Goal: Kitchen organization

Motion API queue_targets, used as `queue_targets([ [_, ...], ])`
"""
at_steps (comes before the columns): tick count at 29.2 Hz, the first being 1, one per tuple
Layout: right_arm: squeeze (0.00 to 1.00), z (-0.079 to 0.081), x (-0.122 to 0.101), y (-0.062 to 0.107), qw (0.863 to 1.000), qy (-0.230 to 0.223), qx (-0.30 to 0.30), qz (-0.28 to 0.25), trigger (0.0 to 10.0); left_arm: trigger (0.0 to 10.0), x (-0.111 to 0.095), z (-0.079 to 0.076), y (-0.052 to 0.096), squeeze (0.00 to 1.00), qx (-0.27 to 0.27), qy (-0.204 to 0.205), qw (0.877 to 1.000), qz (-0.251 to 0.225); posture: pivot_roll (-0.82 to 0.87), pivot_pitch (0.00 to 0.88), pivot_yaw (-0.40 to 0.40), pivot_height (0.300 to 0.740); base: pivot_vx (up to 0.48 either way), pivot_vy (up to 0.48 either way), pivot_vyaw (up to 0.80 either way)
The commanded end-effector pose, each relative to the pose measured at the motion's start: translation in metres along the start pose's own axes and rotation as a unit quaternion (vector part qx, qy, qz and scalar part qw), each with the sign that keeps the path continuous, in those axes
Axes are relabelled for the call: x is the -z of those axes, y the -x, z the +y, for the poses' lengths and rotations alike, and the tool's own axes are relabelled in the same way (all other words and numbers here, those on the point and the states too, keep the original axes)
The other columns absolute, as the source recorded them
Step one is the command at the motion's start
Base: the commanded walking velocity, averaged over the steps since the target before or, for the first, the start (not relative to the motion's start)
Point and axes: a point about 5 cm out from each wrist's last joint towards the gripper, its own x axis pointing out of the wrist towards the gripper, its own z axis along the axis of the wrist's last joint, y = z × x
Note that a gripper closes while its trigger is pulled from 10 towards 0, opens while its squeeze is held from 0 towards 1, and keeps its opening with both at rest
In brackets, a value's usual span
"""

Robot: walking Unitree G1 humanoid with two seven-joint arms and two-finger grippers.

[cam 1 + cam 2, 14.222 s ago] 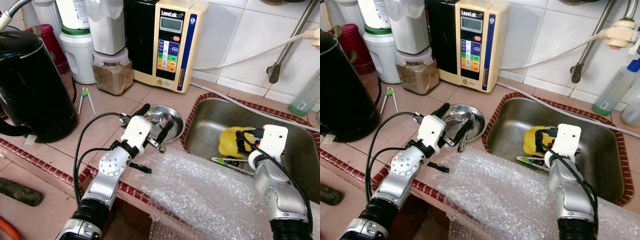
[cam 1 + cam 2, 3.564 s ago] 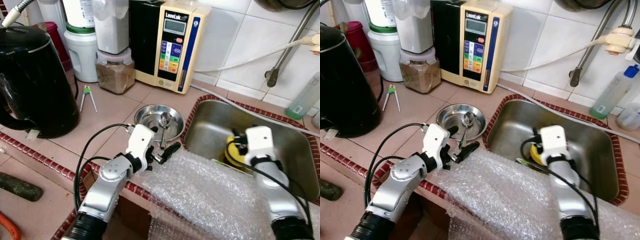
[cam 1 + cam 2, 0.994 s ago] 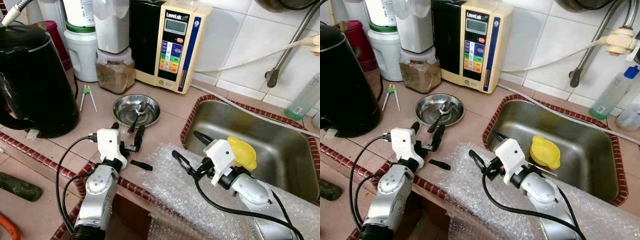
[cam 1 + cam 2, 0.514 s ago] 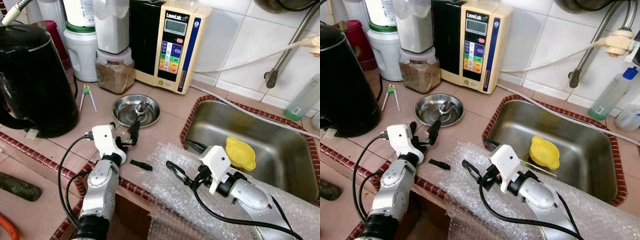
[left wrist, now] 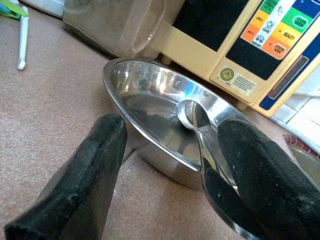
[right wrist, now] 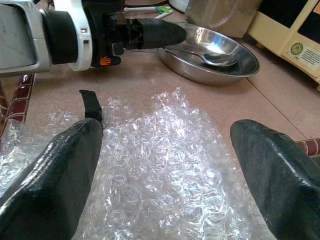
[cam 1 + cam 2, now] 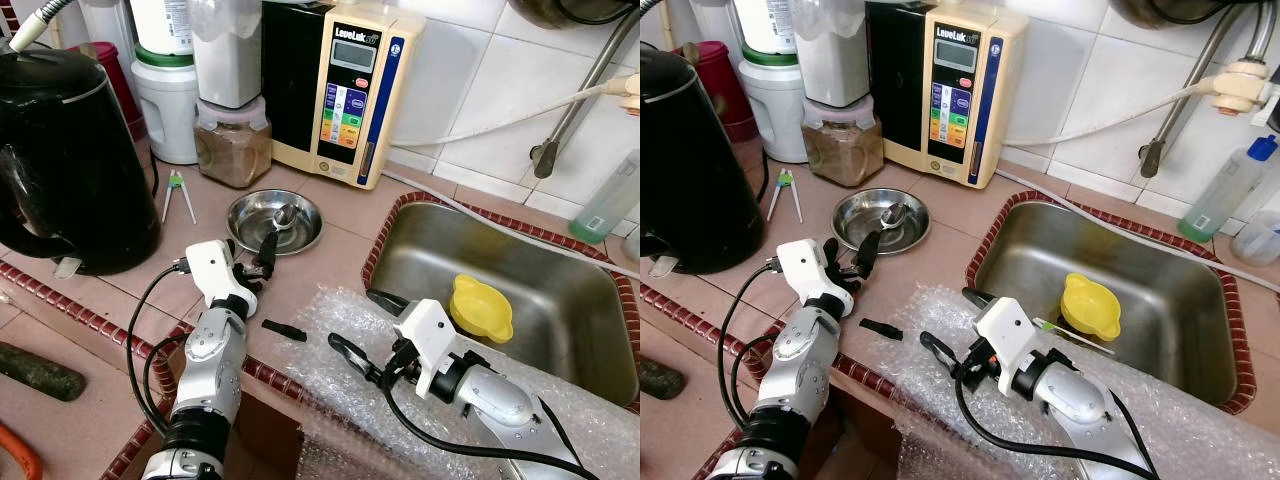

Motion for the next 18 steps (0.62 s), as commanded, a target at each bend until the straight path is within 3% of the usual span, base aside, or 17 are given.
queue_targets([
  [1,0.31,0.0003,-0.0038,0.0005,1.000,0.010,-0.003,-0.001,10.0,0.0,0.0103,-0.0009,0.0011,0.00,-0.005,0.021,0.999,0.026,0.13,0.000,-0.070,0.740,0.000,0.000,0.00],
  [18,0.24,0.0034,0.0008,-0.0038,1.000,0.023,-0.007,0.012,10.0,0.0,0.0117,-0.0023,0.0002,0.00,0.000,0.054,0.998,0.039,0.14,0.000,-0.066,0.740,0.000,0.000,0.00],
])
